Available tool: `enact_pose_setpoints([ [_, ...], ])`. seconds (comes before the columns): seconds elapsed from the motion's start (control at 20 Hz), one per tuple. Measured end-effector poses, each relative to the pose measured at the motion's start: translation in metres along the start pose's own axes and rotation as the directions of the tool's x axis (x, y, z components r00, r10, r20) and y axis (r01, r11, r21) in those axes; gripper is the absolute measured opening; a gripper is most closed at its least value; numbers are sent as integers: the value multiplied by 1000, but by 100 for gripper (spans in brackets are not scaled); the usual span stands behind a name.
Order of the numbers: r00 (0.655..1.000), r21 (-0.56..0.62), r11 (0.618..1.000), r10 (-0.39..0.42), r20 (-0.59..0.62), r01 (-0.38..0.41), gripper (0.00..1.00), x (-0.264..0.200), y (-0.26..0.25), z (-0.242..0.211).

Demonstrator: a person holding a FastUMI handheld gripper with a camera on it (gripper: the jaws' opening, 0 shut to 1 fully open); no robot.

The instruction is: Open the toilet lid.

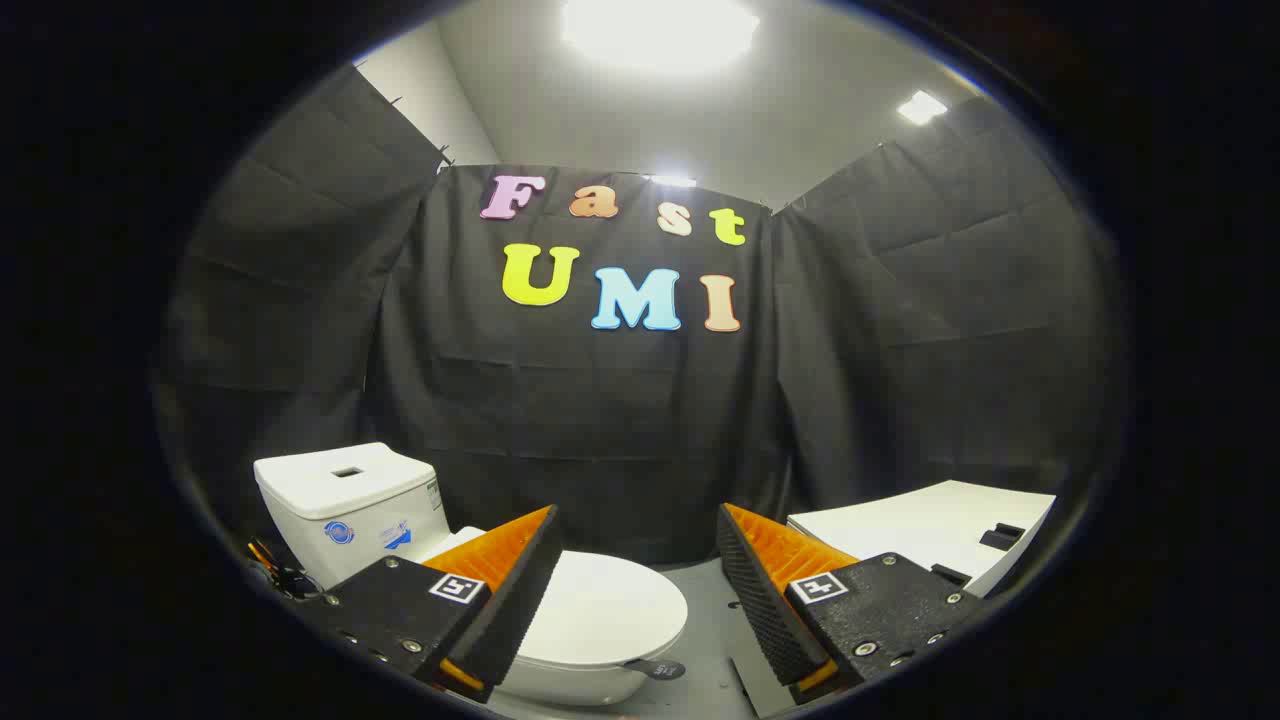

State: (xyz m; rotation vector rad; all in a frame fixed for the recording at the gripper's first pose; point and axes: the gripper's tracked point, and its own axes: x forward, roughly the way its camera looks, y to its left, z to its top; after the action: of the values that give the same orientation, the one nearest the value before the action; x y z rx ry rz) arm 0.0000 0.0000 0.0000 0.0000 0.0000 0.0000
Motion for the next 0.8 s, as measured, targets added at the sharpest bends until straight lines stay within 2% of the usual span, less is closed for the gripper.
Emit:
enact_pose_setpoints([
  [0.8,999,45,998,-41,6,41,95,-2,-16,-4],
])
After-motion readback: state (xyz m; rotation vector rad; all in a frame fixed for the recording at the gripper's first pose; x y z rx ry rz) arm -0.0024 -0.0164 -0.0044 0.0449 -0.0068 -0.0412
